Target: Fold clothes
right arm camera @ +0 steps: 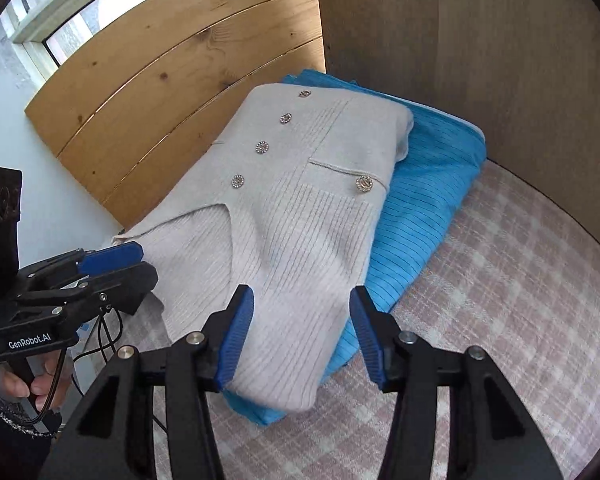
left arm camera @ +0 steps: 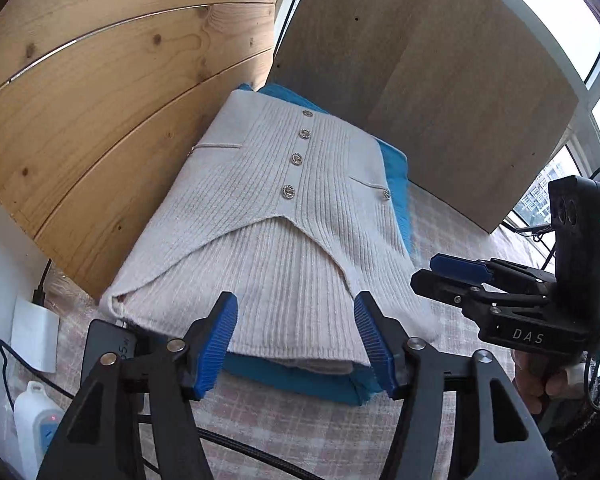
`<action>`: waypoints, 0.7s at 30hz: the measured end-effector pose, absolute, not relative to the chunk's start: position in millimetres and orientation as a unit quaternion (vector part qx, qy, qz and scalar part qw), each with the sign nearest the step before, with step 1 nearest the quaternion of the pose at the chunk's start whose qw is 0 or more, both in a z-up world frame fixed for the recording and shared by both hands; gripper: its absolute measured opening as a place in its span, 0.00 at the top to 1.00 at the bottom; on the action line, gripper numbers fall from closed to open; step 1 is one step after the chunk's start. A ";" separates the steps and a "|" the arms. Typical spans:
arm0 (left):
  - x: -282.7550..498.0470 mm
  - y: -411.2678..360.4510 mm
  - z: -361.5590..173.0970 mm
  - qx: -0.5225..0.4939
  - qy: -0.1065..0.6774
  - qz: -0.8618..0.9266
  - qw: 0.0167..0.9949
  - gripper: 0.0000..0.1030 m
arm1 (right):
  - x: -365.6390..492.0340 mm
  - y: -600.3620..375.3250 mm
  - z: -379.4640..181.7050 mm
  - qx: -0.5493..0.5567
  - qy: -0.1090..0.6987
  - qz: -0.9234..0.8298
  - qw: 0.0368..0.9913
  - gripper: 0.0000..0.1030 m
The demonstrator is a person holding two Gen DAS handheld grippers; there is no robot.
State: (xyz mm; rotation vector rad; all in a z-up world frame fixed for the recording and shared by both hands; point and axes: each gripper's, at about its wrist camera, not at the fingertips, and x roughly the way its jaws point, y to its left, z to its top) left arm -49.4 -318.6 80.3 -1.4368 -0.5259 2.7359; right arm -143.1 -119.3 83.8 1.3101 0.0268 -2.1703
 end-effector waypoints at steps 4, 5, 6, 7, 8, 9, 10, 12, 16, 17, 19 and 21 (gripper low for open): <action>-30.5 -300.5 95.8 -0.459 -0.137 0.877 -0.023 0.30 | -113.1 -101.9 95.3 0.492 0.026 -0.822 0.285 0.45; -26.3 -294.7 101.3 -0.454 -0.140 0.880 -0.021 0.30 | -105.5 -97.1 99.1 0.490 0.031 -0.824 0.283 0.45; -12.2 -291.6 111.9 -0.447 -0.141 0.883 -0.019 0.29 | -97.9 -91.9 103.1 0.488 0.034 -0.825 0.282 0.45; -3.4 -285.7 121.4 -0.441 -0.137 0.887 -0.022 0.28 | -90.3 -85.6 108.7 0.486 0.035 -0.827 0.280 0.45; 4.6 -279.4 130.6 -0.435 -0.132 0.890 -0.025 0.28 | -83.3 -78.9 115.1 0.482 0.035 -0.830 0.277 0.44; 10.1 -272.0 136.2 -0.434 -0.128 0.891 -0.031 0.27 | -76.6 -70.7 119.7 0.475 0.035 -0.835 0.273 0.43; 15.2 -264.4 141.4 -0.433 -0.124 0.892 -0.037 0.26 | -69.0 -63.5 125.6 0.468 0.035 -0.840 0.272 0.42; 26.4 -250.0 150.1 -0.430 -0.128 0.893 -0.040 0.26 | -53.6 -49.8 138.4 0.453 0.035 -0.849 0.271 0.38; 55.9 -228.1 159.1 -0.426 -0.152 0.891 -0.037 0.26 | -17.2 -22.7 159.7 0.422 0.044 -0.865 0.268 0.37; 64.0 -223.0 161.3 -0.424 -0.151 0.892 -0.043 0.26 | -8.5 -13.9 161.7 0.419 0.036 -0.867 0.268 0.36; 79.4 -212.3 164.2 -0.425 -0.138 0.893 -0.061 0.26 | 8.5 4.7 164.2 0.414 0.017 -0.870 0.269 0.34; 94.5 -202.5 167.3 -0.426 -0.124 0.893 -0.079 0.26 | 23.6 19.5 161.8 0.415 0.007 -0.870 0.268 0.34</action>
